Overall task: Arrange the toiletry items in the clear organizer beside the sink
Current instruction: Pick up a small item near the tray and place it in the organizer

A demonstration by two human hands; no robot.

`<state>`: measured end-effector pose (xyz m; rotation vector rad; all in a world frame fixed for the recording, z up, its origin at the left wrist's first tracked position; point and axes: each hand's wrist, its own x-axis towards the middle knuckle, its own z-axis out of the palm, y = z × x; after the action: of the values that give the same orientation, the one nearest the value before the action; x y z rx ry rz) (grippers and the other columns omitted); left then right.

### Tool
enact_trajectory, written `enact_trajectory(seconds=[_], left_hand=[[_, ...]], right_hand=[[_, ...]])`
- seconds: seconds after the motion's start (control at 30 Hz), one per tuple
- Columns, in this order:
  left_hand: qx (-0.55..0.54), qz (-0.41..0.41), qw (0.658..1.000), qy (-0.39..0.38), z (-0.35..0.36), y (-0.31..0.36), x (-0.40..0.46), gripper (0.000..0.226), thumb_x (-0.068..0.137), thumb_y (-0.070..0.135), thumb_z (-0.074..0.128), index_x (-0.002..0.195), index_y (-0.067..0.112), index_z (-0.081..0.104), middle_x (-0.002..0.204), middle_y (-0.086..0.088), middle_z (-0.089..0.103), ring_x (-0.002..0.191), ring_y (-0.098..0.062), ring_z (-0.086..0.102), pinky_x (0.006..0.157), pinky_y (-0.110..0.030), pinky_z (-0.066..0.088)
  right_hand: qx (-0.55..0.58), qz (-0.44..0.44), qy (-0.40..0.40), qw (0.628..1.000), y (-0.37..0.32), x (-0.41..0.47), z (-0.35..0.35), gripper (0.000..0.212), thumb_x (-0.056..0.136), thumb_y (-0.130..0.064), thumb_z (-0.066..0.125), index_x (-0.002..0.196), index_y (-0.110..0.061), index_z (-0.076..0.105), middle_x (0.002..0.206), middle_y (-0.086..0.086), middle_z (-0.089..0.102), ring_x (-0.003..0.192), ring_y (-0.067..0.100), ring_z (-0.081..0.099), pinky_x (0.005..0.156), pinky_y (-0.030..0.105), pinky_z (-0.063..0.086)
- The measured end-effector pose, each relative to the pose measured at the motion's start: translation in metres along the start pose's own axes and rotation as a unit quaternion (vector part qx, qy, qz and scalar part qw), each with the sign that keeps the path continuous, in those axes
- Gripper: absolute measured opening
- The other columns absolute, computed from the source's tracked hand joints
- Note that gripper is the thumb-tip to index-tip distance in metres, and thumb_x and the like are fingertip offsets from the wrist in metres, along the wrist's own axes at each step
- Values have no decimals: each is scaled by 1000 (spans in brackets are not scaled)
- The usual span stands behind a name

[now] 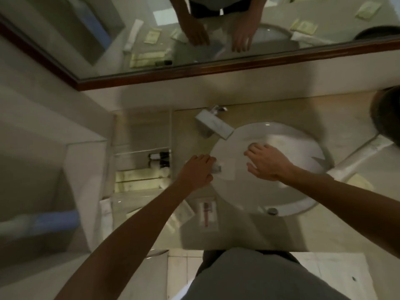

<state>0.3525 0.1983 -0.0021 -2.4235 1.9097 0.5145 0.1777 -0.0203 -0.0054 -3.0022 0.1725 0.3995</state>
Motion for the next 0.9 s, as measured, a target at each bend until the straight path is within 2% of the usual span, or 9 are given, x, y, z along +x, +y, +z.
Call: enact_trajectory(seconds=[0.07,0.17,0.27,0.4,0.53,0.7,0.83,0.9], left_hand=[[-6,-28,1000,0,-10,-39,-35,53,78,25,64,126,5,54,119,-16,61,104,-34,59,87,-44,46],[-19,-82,996,-2,-23,-103,-86,54,75,27,67,123,6,55,114,-18,62,95,-38,62,79,-43,50],[-31,-111,993,-2,-26,-169,-124,57,73,29,67,125,9,56,117,-16,62,100,-35,62,85,-42,51],[-2,-142,989,-31,-19,-233,-145,58,74,37,59,126,11,53,118,-13,60,104,-33,62,86,-41,51],[13,-146,988,-56,-11,-258,-142,58,79,39,69,127,11,49,126,-12,53,112,-33,55,91,-45,47],[56,-143,986,-59,-3,-266,-138,62,74,41,75,122,11,49,117,-11,55,105,-31,55,82,-43,49],[94,-142,984,-57,2,-268,-144,72,71,46,76,127,11,48,122,-10,55,109,-29,53,80,-41,48],[99,-138,984,-58,2,-268,-146,69,71,47,76,124,12,49,122,-9,54,110,-28,52,80,-41,48]], right_hand=[[-6,11,0,1000,-21,8,1,52,96,-46,27,129,-16,54,125,7,59,114,25,54,95,38,44],[1,29,-6,1000,-54,20,4,48,98,-47,35,131,-17,53,127,5,58,111,23,55,89,37,50],[-3,41,-30,999,-89,34,6,49,98,-49,39,132,-16,53,129,6,58,112,24,56,90,39,51],[13,38,-54,998,-130,51,7,49,99,-48,39,134,-17,51,131,5,55,113,23,53,93,39,48],[19,31,-63,997,-164,63,8,47,99,-48,38,130,-16,51,127,6,55,109,23,52,90,38,48],[32,34,-63,997,-186,70,9,48,100,-50,35,133,-18,49,129,3,55,109,21,52,90,36,48],[41,39,-72,996,-190,68,12,47,99,-50,37,133,-20,49,129,2,54,111,20,51,92,36,47],[36,39,-71,996,-188,64,14,46,99,-49,37,133,-19,49,130,2,54,111,20,51,92,36,47]])
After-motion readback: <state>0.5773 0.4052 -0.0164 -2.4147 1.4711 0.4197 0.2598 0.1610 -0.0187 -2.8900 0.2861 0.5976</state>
